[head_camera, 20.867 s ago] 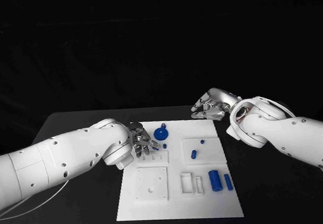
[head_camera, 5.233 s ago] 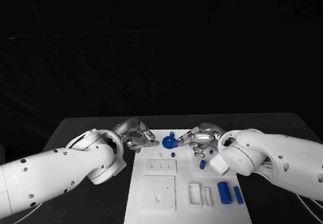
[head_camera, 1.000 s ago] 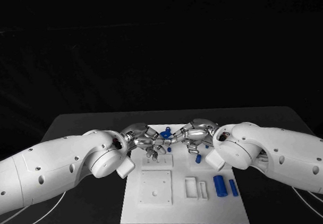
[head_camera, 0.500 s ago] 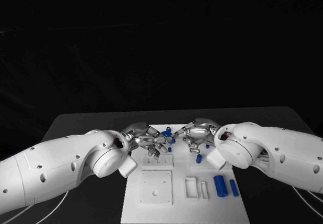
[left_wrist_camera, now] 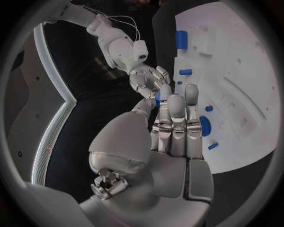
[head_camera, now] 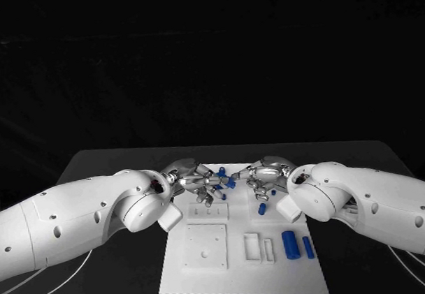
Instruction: Assemble the parts on the task board
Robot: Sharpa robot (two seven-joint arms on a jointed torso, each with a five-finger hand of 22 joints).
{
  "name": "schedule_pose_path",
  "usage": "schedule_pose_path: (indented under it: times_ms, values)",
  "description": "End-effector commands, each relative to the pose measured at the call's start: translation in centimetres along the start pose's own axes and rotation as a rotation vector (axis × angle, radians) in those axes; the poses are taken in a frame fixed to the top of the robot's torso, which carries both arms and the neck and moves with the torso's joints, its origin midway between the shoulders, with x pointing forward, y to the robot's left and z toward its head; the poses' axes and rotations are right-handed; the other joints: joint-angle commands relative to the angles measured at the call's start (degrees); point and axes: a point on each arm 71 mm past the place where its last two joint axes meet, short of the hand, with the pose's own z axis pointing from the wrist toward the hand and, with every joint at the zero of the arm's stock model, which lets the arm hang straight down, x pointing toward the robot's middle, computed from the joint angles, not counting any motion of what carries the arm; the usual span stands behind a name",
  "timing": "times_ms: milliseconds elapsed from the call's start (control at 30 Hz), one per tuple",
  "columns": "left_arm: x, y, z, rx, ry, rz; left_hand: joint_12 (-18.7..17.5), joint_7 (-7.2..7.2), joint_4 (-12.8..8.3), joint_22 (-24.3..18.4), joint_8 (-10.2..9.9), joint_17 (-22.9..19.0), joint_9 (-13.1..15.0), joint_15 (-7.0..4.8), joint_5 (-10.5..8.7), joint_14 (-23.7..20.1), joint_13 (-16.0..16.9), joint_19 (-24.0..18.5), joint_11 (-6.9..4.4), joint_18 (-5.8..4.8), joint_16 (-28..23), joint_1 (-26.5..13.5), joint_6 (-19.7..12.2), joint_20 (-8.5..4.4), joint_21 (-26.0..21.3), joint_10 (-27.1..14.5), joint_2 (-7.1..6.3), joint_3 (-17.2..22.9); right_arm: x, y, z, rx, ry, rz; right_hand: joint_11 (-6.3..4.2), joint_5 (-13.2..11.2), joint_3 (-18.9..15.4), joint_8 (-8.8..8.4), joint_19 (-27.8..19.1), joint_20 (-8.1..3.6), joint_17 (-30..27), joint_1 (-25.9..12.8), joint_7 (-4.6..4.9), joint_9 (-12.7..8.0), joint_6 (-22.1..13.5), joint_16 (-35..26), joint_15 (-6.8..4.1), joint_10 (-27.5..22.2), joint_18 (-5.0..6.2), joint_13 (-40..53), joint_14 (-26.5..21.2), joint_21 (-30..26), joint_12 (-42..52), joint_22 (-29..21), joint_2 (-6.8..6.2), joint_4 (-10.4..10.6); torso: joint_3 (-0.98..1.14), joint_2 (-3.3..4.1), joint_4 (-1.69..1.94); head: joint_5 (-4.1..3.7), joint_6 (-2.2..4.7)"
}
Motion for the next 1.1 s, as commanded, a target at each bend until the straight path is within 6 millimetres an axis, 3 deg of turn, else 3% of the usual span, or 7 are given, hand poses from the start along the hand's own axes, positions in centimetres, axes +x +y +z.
schedule_pose_path:
  times_ms: [33,200,267,467,567,800,1100]
  values:
    - [-0.1,-0.1,0.0,0.004,0.000,0.011,-0.1,-6.35,-0.1,1.3,0.1,0.1,0.1,-0.27,0.38,0.0,0.0,-0.3,-0.43,-0.32,0.4,-0.7,6.9,0.02,0.6,2.0,0.14,0.4,-0.3,0.0,0.0,-0.016,-0.020,0.030,0.19,1.1,-6.8,-0.26,1.5,0.28,-0.1,1.4,0.02,-0.1,-0.3,-0.2,0.44,0.1,1.11,-0.3,0.0,-0.4,-0.2,5.1,2.12,0.6,0.02,0.02,0.02,-0.03,-0.01]
    - [-0.2,0.0,0.0,-0.009,-0.008,0.035,-0.1,-6.37,-0.7,1.3,0.1,0.1,0.1,-0.28,0.77,0.2,0.0,-0.4,-0.49,-0.23,0.4,-1.1,7.0,0.02,1.1,2.1,-0.01,0.9,-0.6,-0.1,-0.1,-0.019,-0.032,0.036,0.29,1.9,-13.3,-0.26,1.6,0.28,-0.2,3.2,0.05,-0.1,-0.2,-0.2,0.35,-0.1,1.12,-0.6,0.1,-0.8,-0.1,5.1,4.45,0.6,0.03,0.03,0.01,0.03,0.00]
    - [-0.3,0.1,-0.1,-0.014,-0.012,0.043,-0.1,-6.37,-0.8,1.3,0.1,0.1,0.1,-0.29,0.97,0.2,0.0,-0.4,-0.52,-0.19,0.4,-1.2,7.1,0.01,1.2,2.2,-0.08,1.0,-0.8,-0.2,-0.1,-0.019,-0.037,0.038,0.21,2.2,-14.0,-0.20,1.7,0.25,-0.2,3.5,-0.07,0.0,0.1,-0.2,0.31,0.0,1.08,-0.7,0.1,-0.7,0.0,5.1,5.04,0.4,0.01,0.03,-0.01,0.09,0.10]
    - [-0.5,0.2,-0.1,-0.024,-0.023,0.055,-0.1,-6.39,-1.2,1.3,0.1,0.1,0.2,-0.29,1.11,0.3,0.1,-0.5,-0.56,-0.12,0.3,-1.6,7.1,0.02,1.6,2.2,-0.13,1.3,-1.2,-0.3,-0.3,-0.038,-0.042,0.015,0.16,2.3,-14.1,-0.25,1.8,0.21,-0.1,3.7,-0.08,-0.1,0.2,-0.1,0.26,0.0,1.07,-0.6,0.1,-0.7,0.2,5.1,5.03,0.2,0.00,0.02,0.01,0.16,0.09]
    - [-0.6,0.3,-0.2,-0.027,-0.027,0.056,-0.1,-6.39,-1.2,1.3,0.1,0.1,0.2,-0.29,1.11,0.3,0.1,-0.5,-0.56,-0.12,0.3,-1.6,7.1,0.02,1.6,2.2,-0.13,1.3,-1.2,-0.1,-0.5,-0.083,-0.036,-0.051,0.37,2.2,-16.4,-0.15,1.8,0.30,0.0,4.0,0.16,0.0,-0.6,0.0,0.37,0.1,1.14,-0.7,0.1,-0.8,0.3,5.1,4.80,-0.6,0.00,0.02,0.02,0.10,0.12]
    - [-0.8,0.4,-0.3,-0.032,-0.034,0.057,0.0,-6.40,-1.3,1.3,0.1,0.1,0.2,-0.29,1.19,0.3,0.1,-0.5,-0.58,-0.08,0.3,-1.6,7.1,0.02,1.7,2.2,-0.14,1.4,-0.5,0.9,-1.2,-0.250,-0.031,-0.263,0.71,-1.5,-24.1,-0.23,1.9,0.54,0.4,6.0,0.47,-0.1,-2.8,0.4,0.64,0.5,1.21,-0.2,0.1,0.1,1.1,5.3,5.12,-0.9,0.03,0.03,0.02,0.19,0.11]
    - [-0.8,0.4,-0.3,-0.035,-0.034,0.058,0.0,-6.39,-1.3,1.3,0.1,0.1,0.2,-0.29,1.23,0.4,0.1,-0.5,-0.59,-0.05,0.3,-1.7,7.1,0.02,1.8,2.3,-0.12,1.4,1.2,2.2,-2.0,-0.434,-0.067,-0.601,0.68,-7.2,-25.3,-0.20,2.1,0.67,1.1,9.0,0.43,0.0,-2.2,1.0,0.73,1.4,1.23,0.1,0.5,1.7,1.8,5.6,4.16,-3.1,-0.01,0.01,-0.01,0.13,0.08]
